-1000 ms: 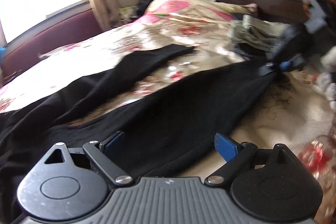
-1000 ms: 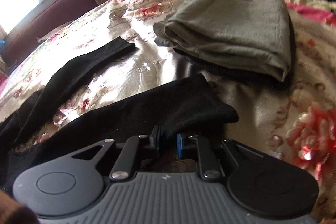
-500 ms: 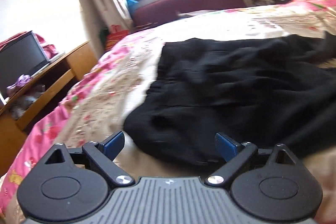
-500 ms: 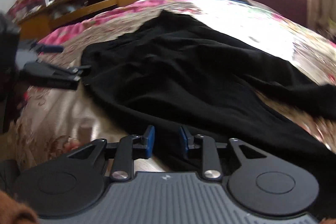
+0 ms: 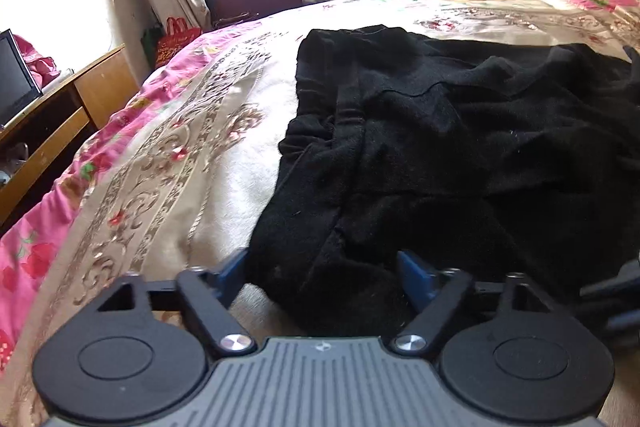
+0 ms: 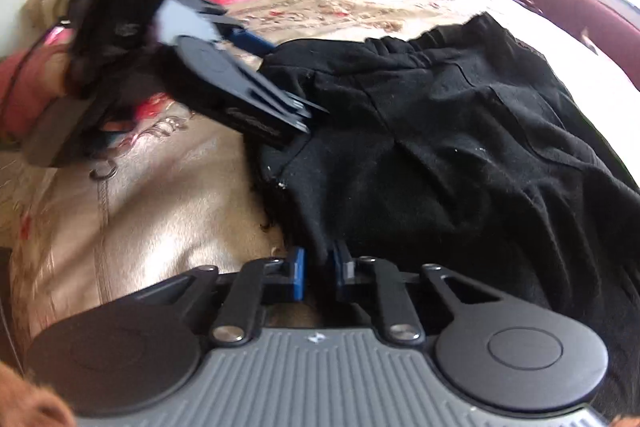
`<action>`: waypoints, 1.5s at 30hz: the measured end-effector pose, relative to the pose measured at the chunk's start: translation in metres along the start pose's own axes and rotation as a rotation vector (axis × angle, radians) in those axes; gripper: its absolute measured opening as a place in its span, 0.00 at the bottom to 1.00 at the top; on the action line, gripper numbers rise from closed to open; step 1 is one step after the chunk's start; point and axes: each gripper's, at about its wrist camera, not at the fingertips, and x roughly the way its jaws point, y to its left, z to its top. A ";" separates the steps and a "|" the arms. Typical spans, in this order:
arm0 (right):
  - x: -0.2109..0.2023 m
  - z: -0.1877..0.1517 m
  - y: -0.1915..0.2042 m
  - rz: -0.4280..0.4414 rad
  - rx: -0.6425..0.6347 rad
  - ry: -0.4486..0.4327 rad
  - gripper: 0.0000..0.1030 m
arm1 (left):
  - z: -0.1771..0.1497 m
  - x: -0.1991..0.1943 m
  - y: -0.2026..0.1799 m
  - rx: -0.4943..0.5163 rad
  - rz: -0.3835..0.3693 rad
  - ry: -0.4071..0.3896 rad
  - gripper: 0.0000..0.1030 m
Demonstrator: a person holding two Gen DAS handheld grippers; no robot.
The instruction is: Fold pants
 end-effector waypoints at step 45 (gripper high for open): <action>0.032 0.062 -0.298 -0.105 0.096 0.214 0.49 | 0.165 0.094 0.046 0.101 -0.090 0.047 0.70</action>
